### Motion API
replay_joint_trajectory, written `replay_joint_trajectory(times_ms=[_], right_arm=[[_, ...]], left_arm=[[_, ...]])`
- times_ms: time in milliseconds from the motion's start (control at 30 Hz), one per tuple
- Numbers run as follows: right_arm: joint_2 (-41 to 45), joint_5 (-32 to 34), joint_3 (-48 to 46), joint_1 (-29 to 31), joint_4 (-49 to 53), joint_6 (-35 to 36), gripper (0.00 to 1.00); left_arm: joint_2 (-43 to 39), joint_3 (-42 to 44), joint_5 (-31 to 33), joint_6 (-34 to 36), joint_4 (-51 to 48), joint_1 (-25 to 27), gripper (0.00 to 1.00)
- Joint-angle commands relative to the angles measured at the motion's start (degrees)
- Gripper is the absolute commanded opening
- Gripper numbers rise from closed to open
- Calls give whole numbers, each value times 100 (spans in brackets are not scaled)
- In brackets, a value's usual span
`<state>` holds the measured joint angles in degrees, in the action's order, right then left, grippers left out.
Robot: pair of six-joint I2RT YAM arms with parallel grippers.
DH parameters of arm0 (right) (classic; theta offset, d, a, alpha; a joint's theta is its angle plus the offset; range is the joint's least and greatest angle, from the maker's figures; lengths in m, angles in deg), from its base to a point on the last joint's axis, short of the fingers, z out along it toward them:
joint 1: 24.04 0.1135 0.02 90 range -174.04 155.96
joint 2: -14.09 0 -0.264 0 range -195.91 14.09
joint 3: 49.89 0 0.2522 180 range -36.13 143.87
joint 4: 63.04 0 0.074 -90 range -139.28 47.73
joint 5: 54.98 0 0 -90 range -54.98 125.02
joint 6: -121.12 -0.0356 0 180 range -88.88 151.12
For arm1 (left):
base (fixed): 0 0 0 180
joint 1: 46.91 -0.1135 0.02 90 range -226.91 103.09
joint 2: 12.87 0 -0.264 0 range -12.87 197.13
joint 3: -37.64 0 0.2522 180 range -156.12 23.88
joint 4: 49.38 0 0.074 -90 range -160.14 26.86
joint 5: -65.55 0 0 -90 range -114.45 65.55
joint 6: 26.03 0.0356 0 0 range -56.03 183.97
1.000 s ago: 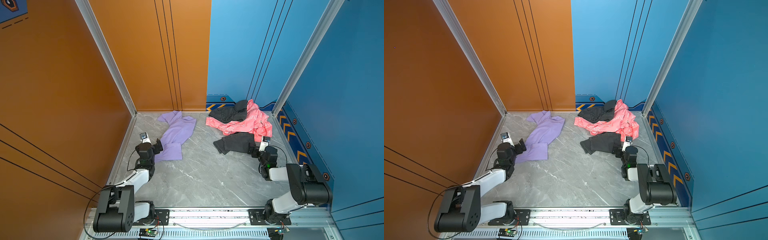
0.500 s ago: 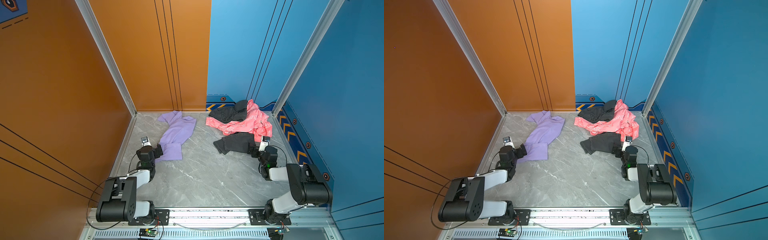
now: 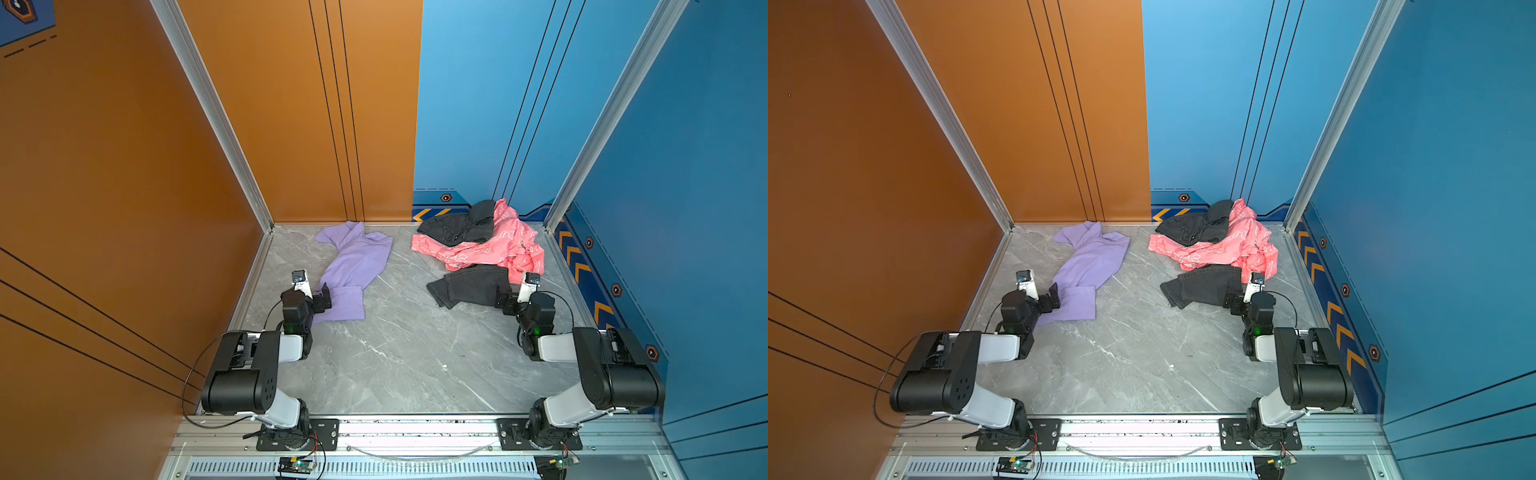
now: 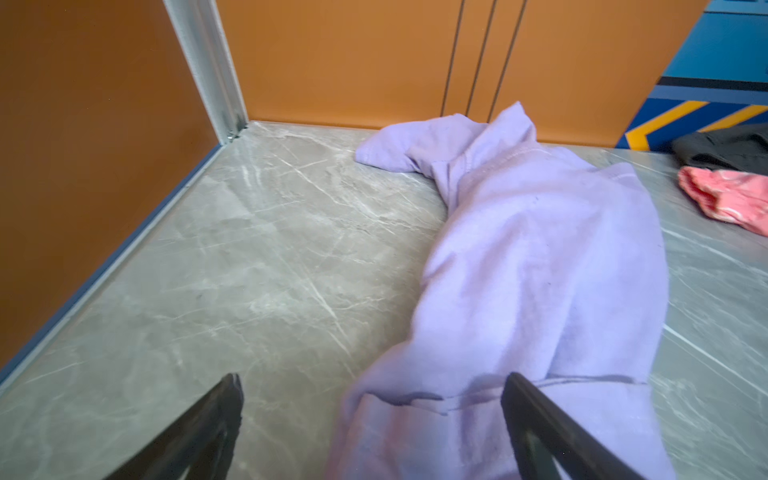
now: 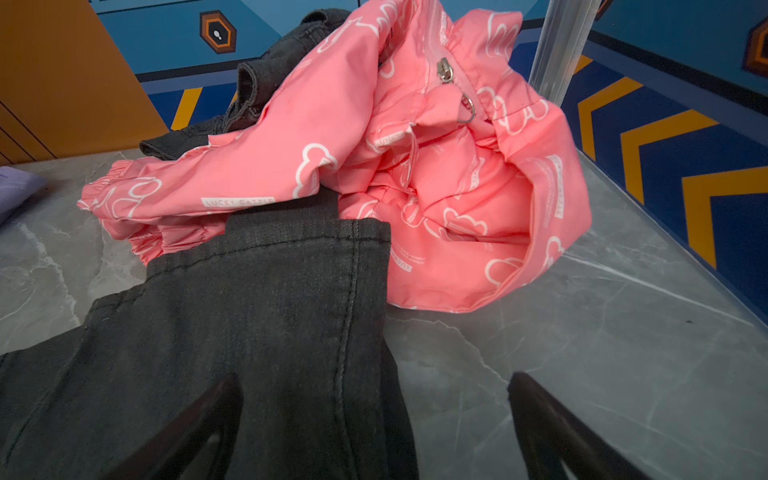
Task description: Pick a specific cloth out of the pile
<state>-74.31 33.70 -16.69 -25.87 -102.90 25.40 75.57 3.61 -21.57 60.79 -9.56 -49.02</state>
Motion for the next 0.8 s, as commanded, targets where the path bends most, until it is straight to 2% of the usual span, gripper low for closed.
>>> replay_joint_trajectory(times_ms=[0, 100, 767], right_arm=[[-37, -51, 77, 20, -87, 106, 100], [-37, -50, 89, 20, -87, 109, 100], [-41, 32, 119, 50, -25, 120, 100]], left_arm=[[-3, 129, -22, 104, 267, 37, 98], [125, 49, 267, 83, 311, 94, 98], [129, -39, 231, 209, 180, 175, 98]])
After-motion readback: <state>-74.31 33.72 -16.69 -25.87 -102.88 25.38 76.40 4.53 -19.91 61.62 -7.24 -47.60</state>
